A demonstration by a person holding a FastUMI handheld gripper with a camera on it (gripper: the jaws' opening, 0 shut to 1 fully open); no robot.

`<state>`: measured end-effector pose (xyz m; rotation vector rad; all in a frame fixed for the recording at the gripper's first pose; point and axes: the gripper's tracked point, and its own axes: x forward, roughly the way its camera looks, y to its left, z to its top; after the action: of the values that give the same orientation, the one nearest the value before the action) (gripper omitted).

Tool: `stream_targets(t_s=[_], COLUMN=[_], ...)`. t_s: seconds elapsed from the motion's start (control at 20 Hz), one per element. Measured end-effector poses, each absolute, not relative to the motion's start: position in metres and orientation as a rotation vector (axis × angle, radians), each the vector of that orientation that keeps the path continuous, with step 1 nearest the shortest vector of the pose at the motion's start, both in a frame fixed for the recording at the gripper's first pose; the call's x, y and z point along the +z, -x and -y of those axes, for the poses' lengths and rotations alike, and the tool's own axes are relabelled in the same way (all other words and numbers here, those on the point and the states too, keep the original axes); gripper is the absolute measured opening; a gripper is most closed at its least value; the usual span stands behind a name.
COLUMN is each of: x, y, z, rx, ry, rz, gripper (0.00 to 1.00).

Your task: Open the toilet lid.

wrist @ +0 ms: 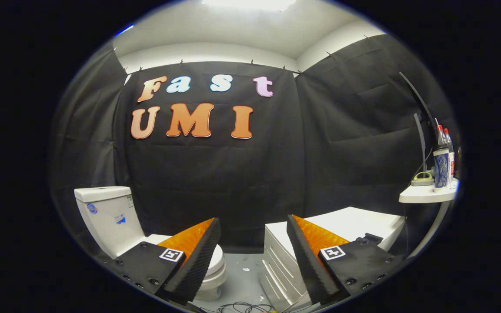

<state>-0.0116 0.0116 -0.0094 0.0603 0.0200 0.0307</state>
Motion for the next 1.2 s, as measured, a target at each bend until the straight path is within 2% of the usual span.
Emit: stream_targets(t_s=[0.7,0.85,1.2], x=[-0.026,-0.036,-0.044], y=[0.005,0.001,-0.068], z=[-0.024,-0.044,-0.086], rx=[0.068,0.133,0.249], ry=[-0.053,-0.097,-0.301], rz=[-0.073,-0.115,-0.157], gripper=[0.99,0.99,0.98])
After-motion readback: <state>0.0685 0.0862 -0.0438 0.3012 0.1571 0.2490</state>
